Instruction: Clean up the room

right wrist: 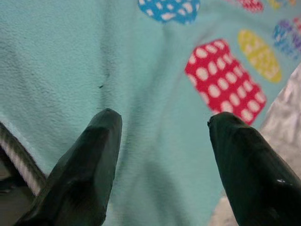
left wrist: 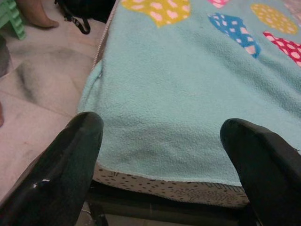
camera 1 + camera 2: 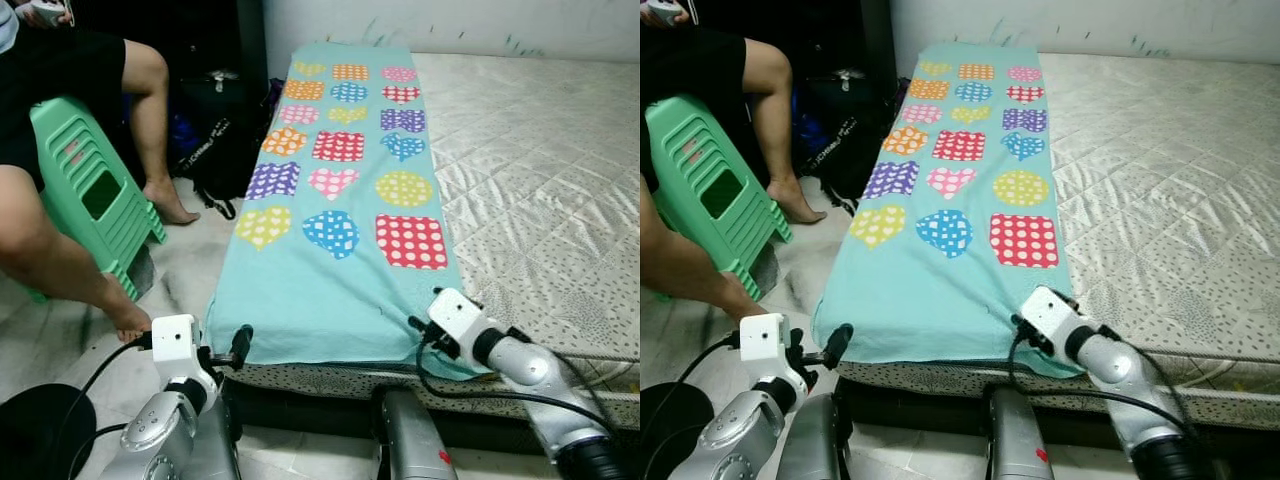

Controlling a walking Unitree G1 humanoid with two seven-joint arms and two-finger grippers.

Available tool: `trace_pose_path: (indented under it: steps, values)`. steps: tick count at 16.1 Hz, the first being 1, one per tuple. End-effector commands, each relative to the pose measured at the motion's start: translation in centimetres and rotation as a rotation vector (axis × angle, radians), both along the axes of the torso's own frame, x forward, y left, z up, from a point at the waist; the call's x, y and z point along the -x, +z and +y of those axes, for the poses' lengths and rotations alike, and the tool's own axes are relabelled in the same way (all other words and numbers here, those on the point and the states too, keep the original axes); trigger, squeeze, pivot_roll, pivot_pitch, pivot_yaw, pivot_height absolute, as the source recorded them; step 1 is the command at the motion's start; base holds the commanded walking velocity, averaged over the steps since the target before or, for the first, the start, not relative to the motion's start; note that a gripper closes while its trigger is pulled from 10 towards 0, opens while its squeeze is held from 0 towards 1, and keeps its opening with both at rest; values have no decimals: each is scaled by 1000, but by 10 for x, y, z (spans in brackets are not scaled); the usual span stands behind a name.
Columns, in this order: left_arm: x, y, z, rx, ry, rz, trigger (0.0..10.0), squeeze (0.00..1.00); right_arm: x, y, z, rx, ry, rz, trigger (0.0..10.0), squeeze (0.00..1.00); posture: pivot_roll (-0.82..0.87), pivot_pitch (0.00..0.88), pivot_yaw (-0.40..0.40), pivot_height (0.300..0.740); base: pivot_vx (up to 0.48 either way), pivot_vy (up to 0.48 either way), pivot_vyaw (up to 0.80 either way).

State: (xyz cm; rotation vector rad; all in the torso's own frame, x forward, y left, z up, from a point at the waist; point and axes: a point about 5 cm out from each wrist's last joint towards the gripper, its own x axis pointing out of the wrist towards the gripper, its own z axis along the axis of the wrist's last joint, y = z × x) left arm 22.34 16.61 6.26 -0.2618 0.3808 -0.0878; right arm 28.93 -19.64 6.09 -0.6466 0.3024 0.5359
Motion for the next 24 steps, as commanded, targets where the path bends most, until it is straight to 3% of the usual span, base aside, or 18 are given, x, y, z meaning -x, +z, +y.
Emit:
trace_pose_path:
  steps: [1,7,13,17,20,24]
  values:
    - [-1,4,0,-4,-9,-18,10000,0,-4,0,-2,5,-19,2,10000,0,-72,14,0,526,0,0,0]
    - [-1,5,-1,-7,-13,-21,10000,0,-12,-11,-3,77,-35,15,10000,0,-64,9,-2,526,0,0,0]
    - [1,5,1,-12,-6,-19,10000,0,-7,-15,-35,252,20,-5,10000,0,-59,11,-5,526,0,0,0]
    - [1,5,2,-14,-7,-18,10000,0,2,-16,-51,306,78,9,10000,0,-60,15,-3,526,0,0,0]
    - [1,5,3,-16,-7,-17,10000,0,6,-15,-50,291,126,23,10000,0,-60,17,-1,526,0,0,0]
    - [0,5,2,-13,-9,-18,10000,0,15,-18,-35,226,243,82,10000,0,-65,19,-1,526,0,0,0]
